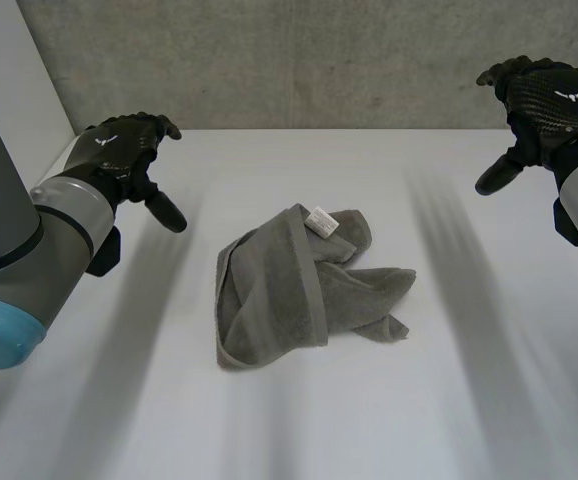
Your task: Fold the towel.
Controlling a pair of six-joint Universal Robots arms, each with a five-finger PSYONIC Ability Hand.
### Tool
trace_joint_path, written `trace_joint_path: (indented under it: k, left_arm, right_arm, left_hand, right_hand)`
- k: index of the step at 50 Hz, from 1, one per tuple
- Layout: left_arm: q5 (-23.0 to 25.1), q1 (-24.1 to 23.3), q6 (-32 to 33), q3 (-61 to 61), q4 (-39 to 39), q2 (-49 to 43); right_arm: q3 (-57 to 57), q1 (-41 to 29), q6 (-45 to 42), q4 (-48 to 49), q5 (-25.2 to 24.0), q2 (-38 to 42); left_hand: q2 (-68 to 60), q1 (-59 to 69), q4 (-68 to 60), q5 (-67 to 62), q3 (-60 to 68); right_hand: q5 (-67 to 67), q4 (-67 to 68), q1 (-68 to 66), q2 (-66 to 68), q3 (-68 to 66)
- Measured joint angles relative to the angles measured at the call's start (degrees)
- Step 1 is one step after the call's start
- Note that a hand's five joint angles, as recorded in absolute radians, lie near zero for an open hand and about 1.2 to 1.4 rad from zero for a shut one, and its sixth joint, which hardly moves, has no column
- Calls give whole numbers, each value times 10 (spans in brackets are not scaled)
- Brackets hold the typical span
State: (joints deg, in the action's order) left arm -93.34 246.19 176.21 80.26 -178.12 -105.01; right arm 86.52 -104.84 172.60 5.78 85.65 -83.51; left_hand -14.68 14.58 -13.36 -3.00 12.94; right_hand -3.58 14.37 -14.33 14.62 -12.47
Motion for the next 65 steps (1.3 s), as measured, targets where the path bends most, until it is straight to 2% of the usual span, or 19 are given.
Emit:
trace_joint_path:
  k: [9,23,49,52,59,61,65]
  left_arm:
    - [0,1,-1,3,-8,3]
    - [1,2,-2,27,-61,62]
    - [8,7,0,26,-62,54]
    - [30,15,0,25,-65,45]
    - [126,34,14,19,-76,-13]
    - [163,41,37,16,-79,-42]
    - [201,50,98,13,-80,-86]
  right_arm:
    - [0,4,1,-7,-3,2]
    - [-4,3,2,-50,-7,11]
    - [-3,-3,-5,-52,-16,9]
    - [1,-18,-11,-62,-39,14]
    - [20,-93,-51,-90,-114,35]
    - [31,-121,-73,-93,-131,45]
    - [49,-158,-108,-77,-140,69]
  left_hand:
    - [0,0,0,0,0]
    - [0,0,0,0,0]
    - [0,0,0,0,0]
    - [0,0,0,-1,0]
    - [0,0,0,0,0]
    - [0,0,0,0,0]
    - [0,0,0,0,0]
  right_hand:
    - [0,0,0,0,0]
    - [0,0,0,0,0]
    - [0,0,0,0,0]
    - [0,0,0,0,0]
    - [0,0,0,0,0]
    - [0,0,0,0,0]
    - [0,0,0,0,0]
